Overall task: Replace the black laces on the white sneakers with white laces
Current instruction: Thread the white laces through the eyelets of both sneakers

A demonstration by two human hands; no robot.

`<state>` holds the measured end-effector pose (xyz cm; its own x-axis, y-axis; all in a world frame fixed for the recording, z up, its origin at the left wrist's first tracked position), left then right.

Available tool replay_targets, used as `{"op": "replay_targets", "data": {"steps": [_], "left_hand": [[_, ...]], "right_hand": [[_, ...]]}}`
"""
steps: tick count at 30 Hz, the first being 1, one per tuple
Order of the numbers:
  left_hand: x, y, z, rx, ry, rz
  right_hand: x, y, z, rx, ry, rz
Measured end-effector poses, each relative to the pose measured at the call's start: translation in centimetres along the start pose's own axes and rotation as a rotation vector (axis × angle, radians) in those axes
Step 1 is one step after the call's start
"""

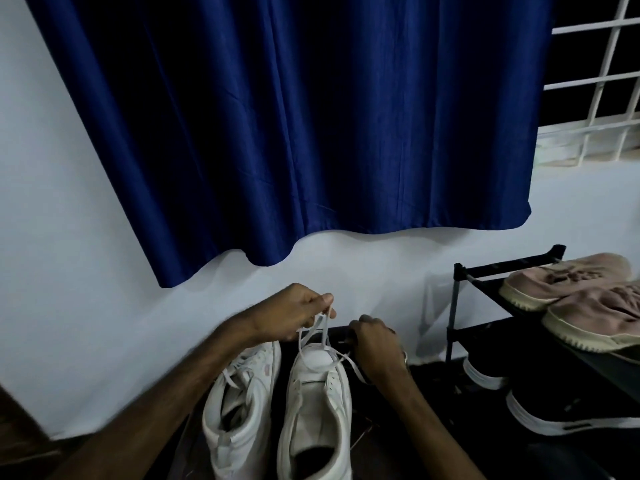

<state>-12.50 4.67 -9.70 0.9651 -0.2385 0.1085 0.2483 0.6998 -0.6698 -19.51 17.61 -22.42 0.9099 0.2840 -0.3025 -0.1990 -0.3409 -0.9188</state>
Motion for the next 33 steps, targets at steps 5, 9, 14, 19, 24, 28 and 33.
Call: {"op": "replay_targets", "data": {"steps": [5, 9, 14, 19, 24, 28, 33], "left_hand": [[-0.3, -1.7, 1.5, -0.369, 0.089, -0.092], [1.2, -4.4, 7.8, -0.19, 0.33, 0.098], [4.8, -8.4, 15.6, 0.507, 0.764, 0.157], [4.2, -10.4, 14.2, 0.557, 0.719, 0.232], [0.6, -8.5, 6.5, 0.069, 0.377, 0.375], [-3.2, -2.1, -1.4, -0.419, 0.012, 0.081], [-5.4, 2.1, -7.1, -0.722, -0.287, -0.051]], "right_hand": [[0.0, -4.3, 3.5, -0.787, 0.304, 0.303], [1.9, -12.3, 3.1, -1.324, 0.274, 0.417], [5.5, -22.2, 0.4, -1.565, -0.051, 0.612], [8.9, -27.0, 1.1, -1.683, -0.311, 0.908], [8.4, -26.6, -0.1, -1.534, -0.248, 0.828], [6.7, -22.9, -1.3, -1.565, -0.1, 0.615], [6.0, -22.4, -1.2, -1.574, -0.123, 0.55]]}}
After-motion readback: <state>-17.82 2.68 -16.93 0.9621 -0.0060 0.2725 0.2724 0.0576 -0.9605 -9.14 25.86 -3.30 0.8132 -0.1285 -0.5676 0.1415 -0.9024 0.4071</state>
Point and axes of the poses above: each hand's wrist, its own x-axis away from the middle knuckle, its own y-axis out of the palm, z = x × y, the point moved 6 cm from there along -x, towards the middle knuckle, and after that the axes turned 1 degree about -z, right-handed, at the moved point
